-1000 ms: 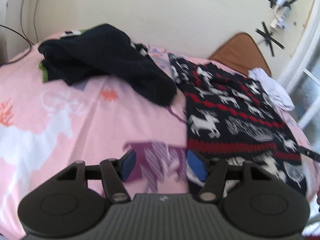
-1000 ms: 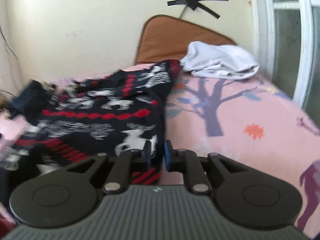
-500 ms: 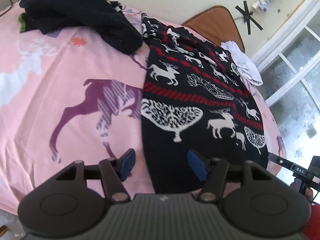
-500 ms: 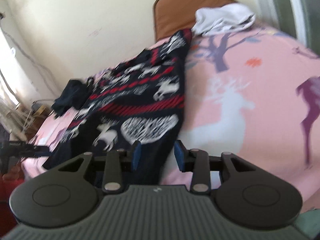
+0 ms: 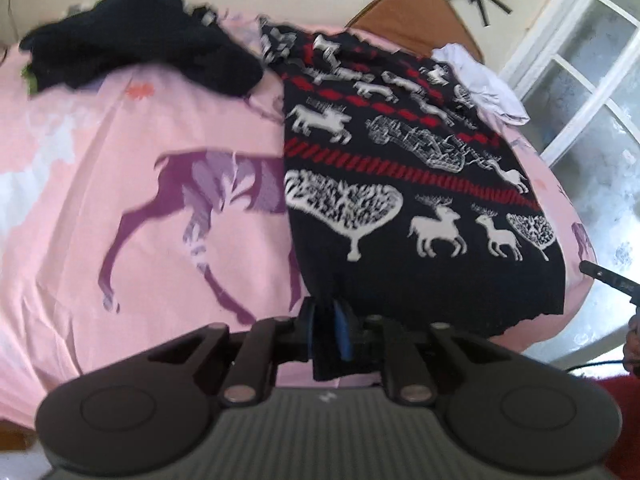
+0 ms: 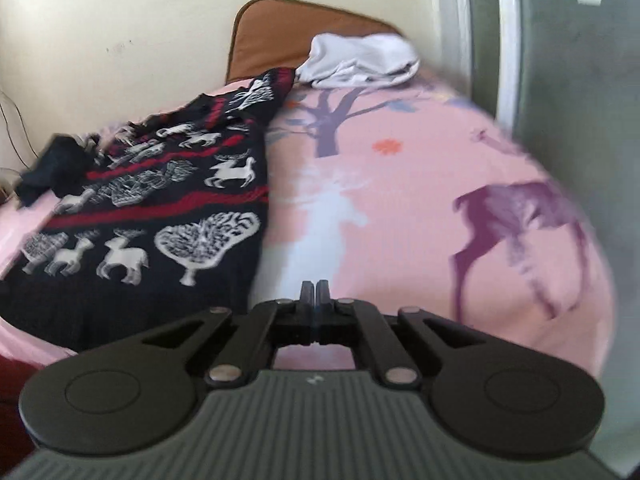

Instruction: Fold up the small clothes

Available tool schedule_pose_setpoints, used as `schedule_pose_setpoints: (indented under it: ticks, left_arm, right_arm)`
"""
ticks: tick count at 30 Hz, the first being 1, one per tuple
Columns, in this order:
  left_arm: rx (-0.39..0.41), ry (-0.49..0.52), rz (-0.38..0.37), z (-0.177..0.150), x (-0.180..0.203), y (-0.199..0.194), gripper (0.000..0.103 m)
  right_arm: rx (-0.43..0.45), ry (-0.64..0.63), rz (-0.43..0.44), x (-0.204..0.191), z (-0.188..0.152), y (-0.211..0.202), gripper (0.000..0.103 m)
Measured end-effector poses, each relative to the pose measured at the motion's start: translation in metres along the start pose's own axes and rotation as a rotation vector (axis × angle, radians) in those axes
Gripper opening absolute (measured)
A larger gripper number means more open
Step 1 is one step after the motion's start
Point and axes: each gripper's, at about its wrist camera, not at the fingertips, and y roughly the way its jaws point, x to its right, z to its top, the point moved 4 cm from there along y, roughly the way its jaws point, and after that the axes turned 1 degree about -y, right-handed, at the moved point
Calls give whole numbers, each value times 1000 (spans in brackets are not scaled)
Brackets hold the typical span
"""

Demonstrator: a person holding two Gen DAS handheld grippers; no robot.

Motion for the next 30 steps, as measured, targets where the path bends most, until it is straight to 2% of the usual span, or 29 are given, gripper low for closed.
schedule_pose_setpoints:
  ticks: [1, 3, 4, 5, 6, 12, 13, 14, 15, 16, 20, 24, 28, 30]
  left_arm:
    - [1, -20, -20, 0, -2, -1, 17]
    - [-4, -50, -65, 0, -5, -3, 37]
    - [1, -61, -79, 0, -6, -5, 52]
    - [8, -65, -84, 0, -6, -7, 57]
    - [10, -61, -80, -1, -4, -7, 57]
    - [2, 2, -54, -1, 9, 0, 54]
    - [0, 25, -40, -1, 12, 1, 47]
    - [-4, 55, -15, -1, 15, 3, 26]
    - [-14, 78, 3, -1, 17, 4, 12]
    - [-30, 86, 0, -1, 17, 5, 9]
    - [-23, 48, -81, 11, 9, -5, 9]
    - [52, -85, -200, 47, -11, -23, 9]
    - [168, -130, -254, 115, -25, -30, 9]
    - [212, -125, -208, 156, -26, -17, 12]
  right_arm:
    - [14, 33, 30, 4, 2, -3, 9]
    - [53, 63, 72, 5, 6, -8, 11]
    - [54, 64, 97, 3, 7, -7, 17]
    - [47, 62, 126, -1, 7, -6, 30]
    - [37, 55, 152, -7, 6, -4, 40]
    - [-59, 3, 205, -25, -6, 18, 40]
    - [-83, 5, 207, -27, -9, 24, 39]
    - [-68, -9, 205, -30, -10, 24, 29]
    - [-95, -24, 225, -34, -10, 25, 8]
    - [-108, -27, 234, -36, -10, 26, 8]
    - [-119, 2, 289, -35, 0, 20, 7]
    - [-31, 109, 349, -21, 35, 9, 7]
    - [69, 86, 356, -21, 93, 28, 7]
    - [114, 65, 337, -23, 128, 56, 7]
